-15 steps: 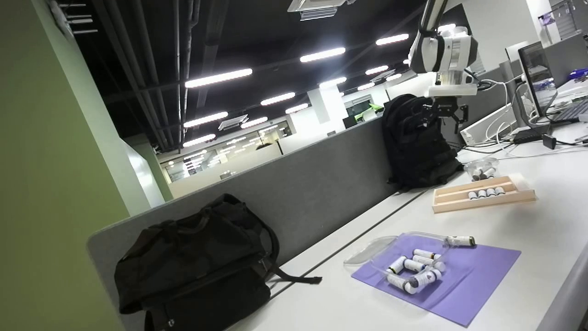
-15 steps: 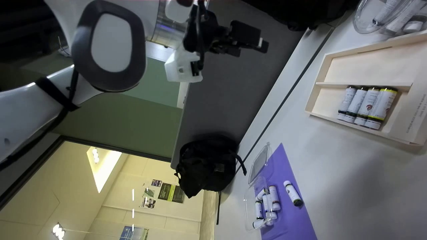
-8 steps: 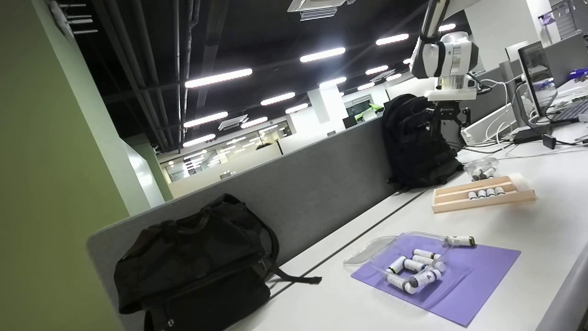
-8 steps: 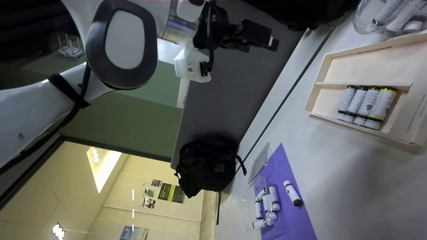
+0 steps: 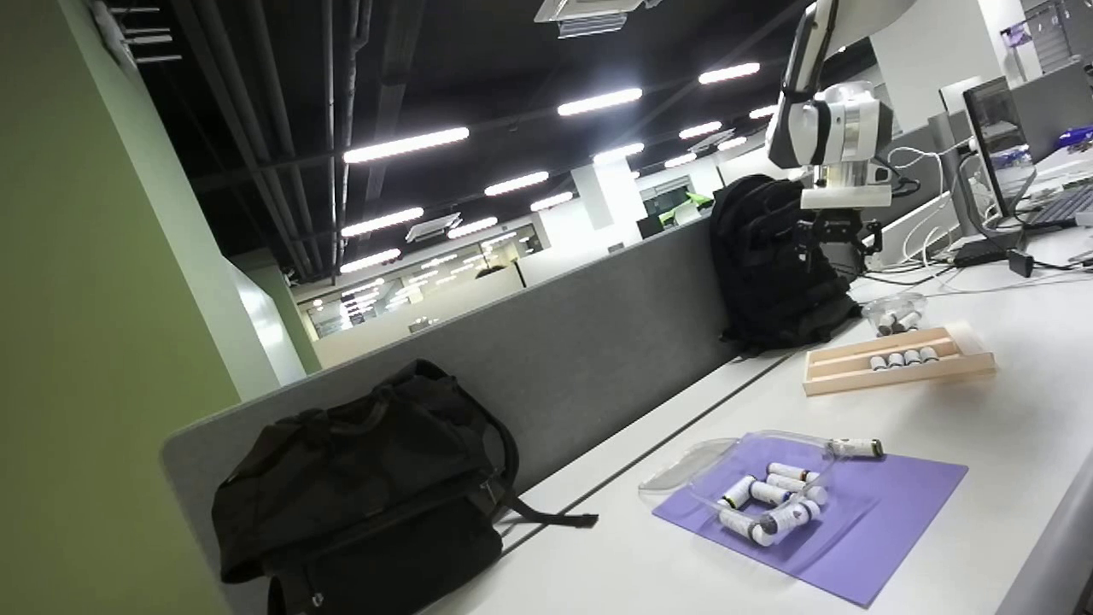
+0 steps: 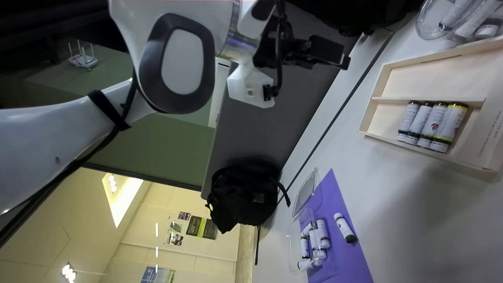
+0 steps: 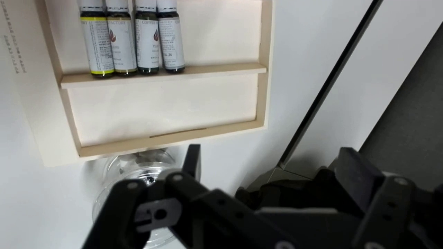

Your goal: Remove one of the bottles from the tray and place it in the container

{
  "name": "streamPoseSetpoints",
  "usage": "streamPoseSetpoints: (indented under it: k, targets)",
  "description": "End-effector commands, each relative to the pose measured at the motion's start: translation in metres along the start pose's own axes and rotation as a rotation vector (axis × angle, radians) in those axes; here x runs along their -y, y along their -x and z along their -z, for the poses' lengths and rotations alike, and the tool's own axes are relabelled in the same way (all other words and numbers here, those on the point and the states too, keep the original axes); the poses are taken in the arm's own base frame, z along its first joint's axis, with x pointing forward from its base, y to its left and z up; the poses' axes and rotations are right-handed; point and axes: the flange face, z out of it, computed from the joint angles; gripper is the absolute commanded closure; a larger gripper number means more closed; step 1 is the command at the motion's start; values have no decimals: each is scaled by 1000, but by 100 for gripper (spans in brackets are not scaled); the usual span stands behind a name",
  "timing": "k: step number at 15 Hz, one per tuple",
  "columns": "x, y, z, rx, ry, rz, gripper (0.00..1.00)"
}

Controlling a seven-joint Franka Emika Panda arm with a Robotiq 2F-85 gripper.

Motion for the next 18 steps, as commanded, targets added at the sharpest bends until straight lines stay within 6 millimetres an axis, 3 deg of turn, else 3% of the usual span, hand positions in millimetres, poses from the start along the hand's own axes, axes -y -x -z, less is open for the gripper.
streamPoseSetpoints:
  k: [1, 5, 9, 14, 18]
  targets:
    - [-7, 5, -39, -8, 5, -10, 0]
    - [-15, 20, -83, 40, 61, 3, 0]
    - [-27, 29, -113, 76, 106, 4, 0]
    - [-41, 34, -134, 103, 146, 8, 0]
    - [-41, 39, -140, 115, 113, 29, 0]
